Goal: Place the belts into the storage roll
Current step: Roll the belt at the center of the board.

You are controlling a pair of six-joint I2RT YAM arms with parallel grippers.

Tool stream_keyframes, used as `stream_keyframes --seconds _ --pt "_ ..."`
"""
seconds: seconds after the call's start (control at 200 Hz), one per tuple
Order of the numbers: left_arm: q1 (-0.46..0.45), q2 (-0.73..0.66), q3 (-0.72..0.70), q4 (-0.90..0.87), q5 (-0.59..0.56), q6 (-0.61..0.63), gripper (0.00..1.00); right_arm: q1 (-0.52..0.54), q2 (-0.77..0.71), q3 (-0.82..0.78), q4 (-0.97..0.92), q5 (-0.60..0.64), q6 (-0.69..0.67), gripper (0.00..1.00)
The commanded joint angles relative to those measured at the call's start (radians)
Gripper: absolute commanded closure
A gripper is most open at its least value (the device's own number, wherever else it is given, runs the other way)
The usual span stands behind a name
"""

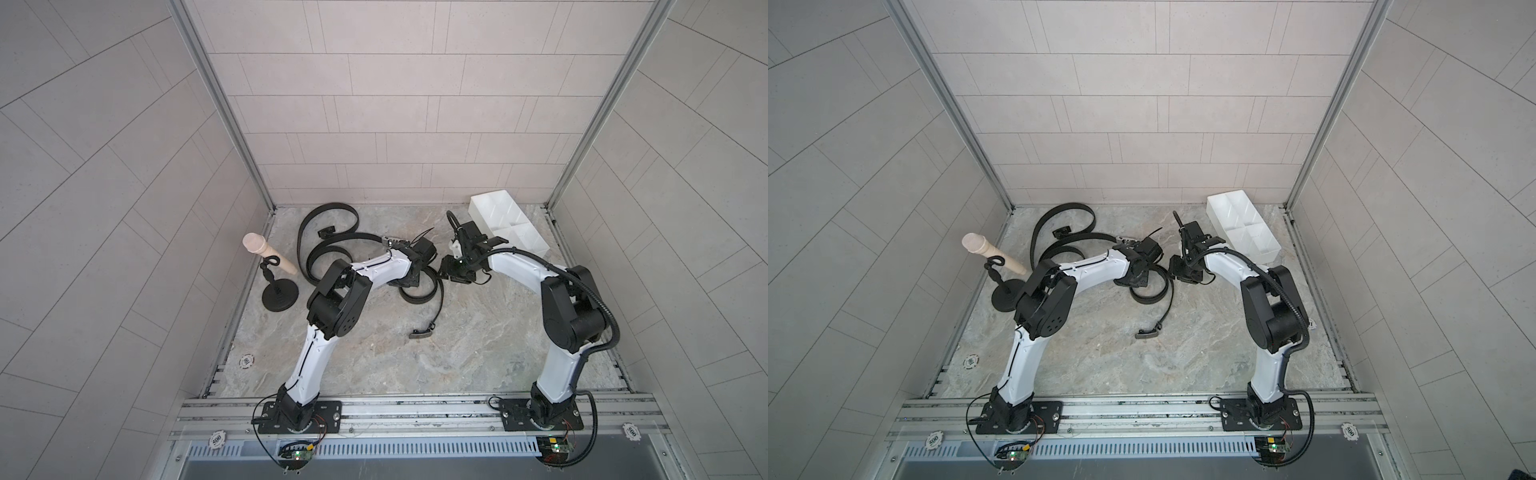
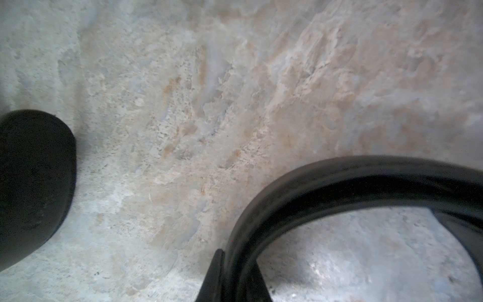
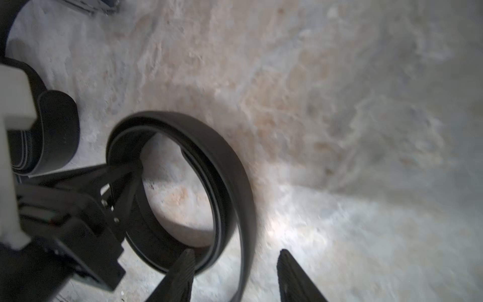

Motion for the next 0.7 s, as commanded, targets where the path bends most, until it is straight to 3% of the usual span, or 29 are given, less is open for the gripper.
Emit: stream_keyframes --seconds 0.0,0.345,0.551,0.696 --pt "-0.008 0.139 -0.074 -0.100 0.145 -0.011 0.90 0.043 0.046 -0.004 0.086 -0.067 0.025 0.45" --pt "-0.020 0.143 -0.070 -0.085 0.180 -0.011 0.91 0.207 0.086 -0.064 0.161 0.024 0.143 0.40" --pt "-0.030 0.111 -0.106 -0.061 0.221 -0.008 0.91 0.209 0.148 -0.033 0.027 0.151 0.151 0.61" --pt "-0.030 0.069 -0.157 -0.033 0.250 -0.003 0.90 0.207 0.183 -0.021 -0.077 0.221 0.122 0.69"
